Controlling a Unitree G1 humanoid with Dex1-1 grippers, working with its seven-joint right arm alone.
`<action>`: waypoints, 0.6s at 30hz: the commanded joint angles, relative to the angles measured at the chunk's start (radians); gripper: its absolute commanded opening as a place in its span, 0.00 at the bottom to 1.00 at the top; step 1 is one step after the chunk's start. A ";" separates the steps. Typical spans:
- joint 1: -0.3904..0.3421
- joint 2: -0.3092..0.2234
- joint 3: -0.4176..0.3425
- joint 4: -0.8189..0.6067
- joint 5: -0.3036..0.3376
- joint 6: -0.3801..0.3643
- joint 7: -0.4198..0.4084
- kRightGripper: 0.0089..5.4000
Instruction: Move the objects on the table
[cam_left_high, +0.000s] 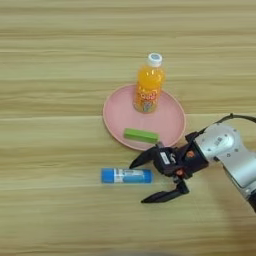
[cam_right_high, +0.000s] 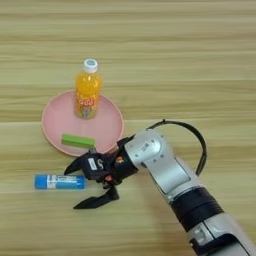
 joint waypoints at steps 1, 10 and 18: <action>-0.037 -0.023 -0.027 -0.045 0.005 -0.034 -0.057 0.61; -0.048 -0.012 -0.032 -0.014 0.012 -0.059 -0.087 0.40; -0.047 -0.005 -0.033 -0.007 0.014 -0.064 -0.102 0.26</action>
